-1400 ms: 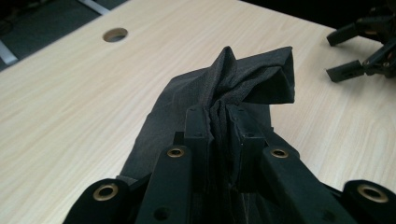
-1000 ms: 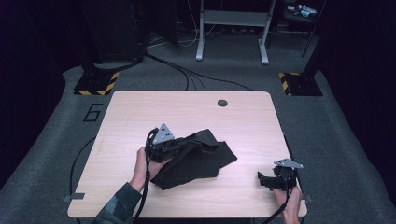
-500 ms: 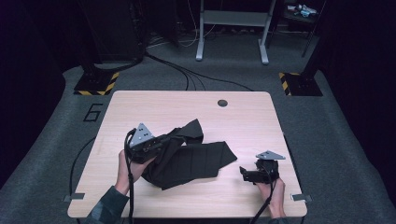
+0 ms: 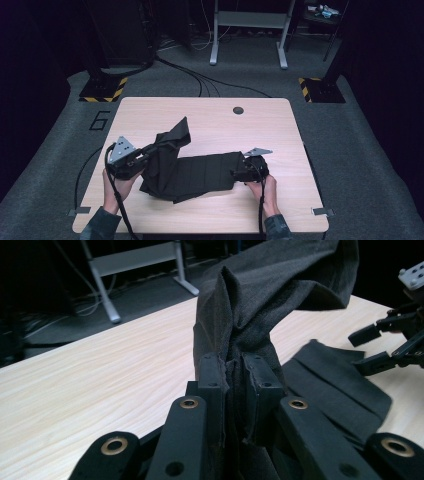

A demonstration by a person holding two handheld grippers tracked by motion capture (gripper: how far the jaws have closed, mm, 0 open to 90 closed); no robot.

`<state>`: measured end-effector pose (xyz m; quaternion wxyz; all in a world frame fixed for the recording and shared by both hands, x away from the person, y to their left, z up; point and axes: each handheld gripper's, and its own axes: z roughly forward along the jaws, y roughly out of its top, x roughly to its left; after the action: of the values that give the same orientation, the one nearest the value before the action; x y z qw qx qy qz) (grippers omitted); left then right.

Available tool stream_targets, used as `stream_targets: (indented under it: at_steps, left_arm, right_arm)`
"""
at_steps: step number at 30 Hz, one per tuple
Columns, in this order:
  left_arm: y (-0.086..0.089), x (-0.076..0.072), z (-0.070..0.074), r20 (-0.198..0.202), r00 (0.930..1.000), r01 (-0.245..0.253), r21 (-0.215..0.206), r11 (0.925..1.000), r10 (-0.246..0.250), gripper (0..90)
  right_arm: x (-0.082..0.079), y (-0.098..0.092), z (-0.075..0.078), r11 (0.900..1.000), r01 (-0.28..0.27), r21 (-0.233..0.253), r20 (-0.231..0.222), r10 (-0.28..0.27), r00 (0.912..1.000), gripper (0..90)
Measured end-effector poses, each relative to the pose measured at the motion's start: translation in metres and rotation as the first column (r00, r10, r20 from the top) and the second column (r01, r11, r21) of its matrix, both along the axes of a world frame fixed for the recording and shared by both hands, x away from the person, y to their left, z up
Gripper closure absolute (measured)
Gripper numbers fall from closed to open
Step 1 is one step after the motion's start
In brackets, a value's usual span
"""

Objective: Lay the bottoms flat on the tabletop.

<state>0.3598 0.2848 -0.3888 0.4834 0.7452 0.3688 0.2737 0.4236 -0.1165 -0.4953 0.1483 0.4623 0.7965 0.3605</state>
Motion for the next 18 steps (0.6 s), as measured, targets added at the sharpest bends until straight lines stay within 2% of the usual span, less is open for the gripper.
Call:
stream_targets:
  at_steps: [2,6,8,9,10,11,12,14,15,16,18]
  left_arm:
    - [0.009,-0.002,-0.003,0.002,0.9997,-0.026,-0.012,0.9996,0.026,80.2]
    - [0.026,-0.006,-0.007,-0.014,0.9979,-0.063,-0.013,0.9979,0.063,80.2]
    - [0.036,-0.008,-0.012,-0.021,0.9953,-0.095,-0.022,0.9953,0.094,80.2]
    - [0.036,-0.008,-0.012,-0.021,0.9953,-0.095,-0.022,0.9953,0.094,80.2]
    - [0.042,-0.009,-0.014,-0.025,0.9939,-0.108,-0.028,0.9938,0.107,80.2]
    - [0.045,-0.009,-0.016,-0.030,0.9924,-0.120,-0.034,0.9922,0.119,80.2]
    - [0.056,-0.011,-0.022,-0.039,0.9881,-0.151,-0.054,0.9871,0.149,80.2]
    - [0.066,-0.012,-0.030,-0.062,0.9821,-0.182,-0.074,0.9805,0.178,80.2]
    - [0.070,-0.012,-0.034,-0.070,0.9787,-0.198,-0.076,0.9772,0.193,80.2]
    - [0.074,-0.013,-0.037,-0.081,0.9759,-0.209,-0.078,0.9748,0.203,80.2]
    - [0.082,-0.015,-0.045,-0.100,0.9699,-0.230,-0.084,0.9695,0.222,80.1]
  right_arm:
    - [0.006,0.009,-0.004,1.000,0.016,-0.005,-0.026,-0.016,0.9995,25.4]
    - [0.011,0.020,-0.015,0.997,0.028,-0.065,-0.067,-0.032,0.9973,40.8]
    - [0.011,0.020,-0.016,0.998,0.030,-0.057,-0.055,-0.033,0.9979,50.9]
    - [0.011,0.020,-0.016,0.998,0.030,-0.057,-0.055,-0.033,0.9979,50.9]
    - [0.010,0.021,-0.016,0.998,0.017,-0.055,-0.045,-0.019,0.9988,59.6]
    - [0.010,0.021,-0.016,0.998,0.017,-0.055,-0.045,-0.019,0.9988,59.6]
    - [0.009,0.022,-0.016,0.998,0.014,-0.061,-0.031,-0.016,0.9994,65.2]
    - [0.007,0.022,-0.015,0.997,0.019,-0.068,-0.022,-0.020,0.9995,72.6]
    - [0.006,0.022,-0.015,0.996,0.029,-0.085,-0.013,-0.031,0.9994,80.2]
    - [0.005,0.021,-0.015,0.992,0.043,-0.117,0.001,-0.043,0.9991,80.7]
    - [0.003,0.017,-0.016,0.994,0.045,-0.097,0.001,-0.045,0.9990,81.0]
